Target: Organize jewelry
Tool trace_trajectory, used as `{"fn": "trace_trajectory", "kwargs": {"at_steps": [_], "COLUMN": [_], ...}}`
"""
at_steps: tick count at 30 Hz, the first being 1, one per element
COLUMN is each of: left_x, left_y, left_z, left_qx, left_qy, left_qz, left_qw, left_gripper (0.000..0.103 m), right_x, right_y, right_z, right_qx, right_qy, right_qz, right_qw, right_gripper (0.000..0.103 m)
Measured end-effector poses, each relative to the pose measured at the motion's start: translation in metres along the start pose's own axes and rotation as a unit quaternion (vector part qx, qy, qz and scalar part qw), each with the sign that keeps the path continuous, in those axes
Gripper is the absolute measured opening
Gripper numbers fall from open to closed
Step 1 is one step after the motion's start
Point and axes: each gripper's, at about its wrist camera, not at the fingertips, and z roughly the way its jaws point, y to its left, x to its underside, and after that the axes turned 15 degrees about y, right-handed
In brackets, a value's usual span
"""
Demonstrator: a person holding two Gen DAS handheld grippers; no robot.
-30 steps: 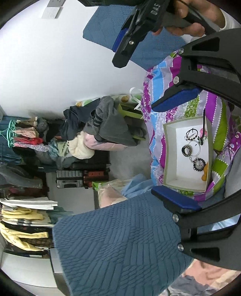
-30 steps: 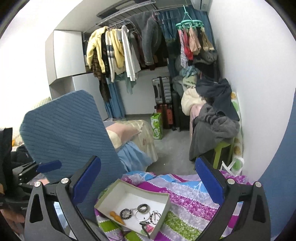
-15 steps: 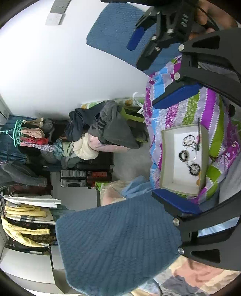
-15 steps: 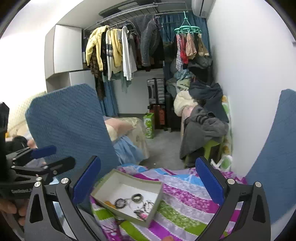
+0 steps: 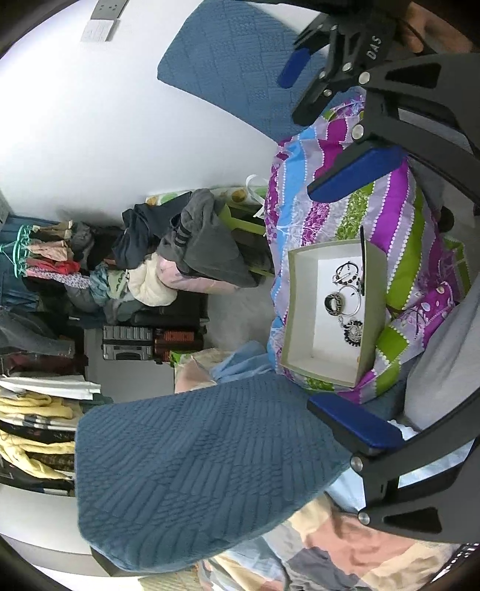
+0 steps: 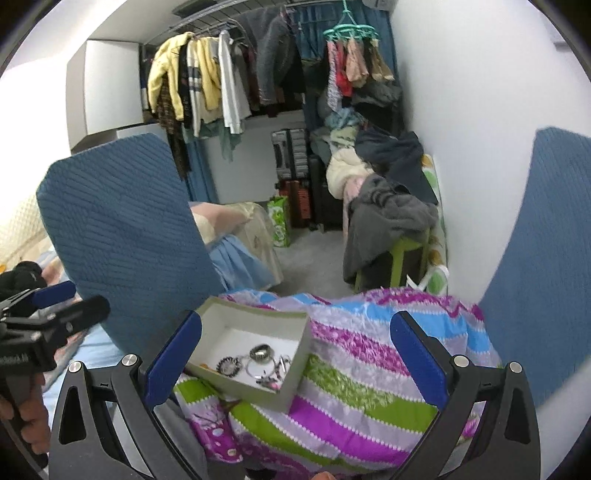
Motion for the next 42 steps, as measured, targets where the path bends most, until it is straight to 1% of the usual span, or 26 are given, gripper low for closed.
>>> {"fn": "trace_trajectory", "kwargs": {"at_steps": [3, 7, 10, 12, 22, 30, 42], "left_x": [0.005, 0.011, 0.014, 0.014, 0.017, 0.021, 0.022], "left_y": [0.001, 0.000, 0.001, 0.001, 0.002, 0.005, 0.008], "left_z": [0.005, 0.013, 0.018, 0.018, 0.029, 0.037, 0.043], "left_qx": [-0.003, -0.009, -0.020, -0.020, -0.032, -0.041, -0.045], "left_qy": [0.006, 0.017, 0.025, 0.024, 0.044, 0.059, 0.067], "left_qz": [-0.004, -0.001, -0.003, -0.002, -0.003, -0.008, -0.014], "left_qw": [1.0000, 0.9998, 0.9995, 0.9995, 0.9985, 0.9974, 0.9966], "left_gripper": [0.102, 0.102, 0.102, 0.102, 0.102, 0.102, 0.102], "right_x": [0.009, 0.023, 0.029, 0.032, 0.033, 0.034, 0.036], "right_y": [0.000, 0.000, 0.001, 0.001, -0.002, 0.000, 0.005], "right_z": [0.001, 0.004, 0.015, 0.016, 0.014, 0.016, 0.026], "right_qx": [0.003, 0.010, 0.017, 0.017, 0.014, 0.015, 0.020], "right_qy": [0.008, 0.003, 0.024, 0.025, 0.026, 0.035, 0.041], "right_qz": [0.004, 0.007, 0.011, 0.014, 0.020, 0.018, 0.011], "right_qw": [1.000, 1.000, 0.999, 0.999, 0.999, 0.999, 0.999], "right_gripper": [0.103, 0.103, 0.103, 0.103, 0.103, 0.103, 0.103]}}
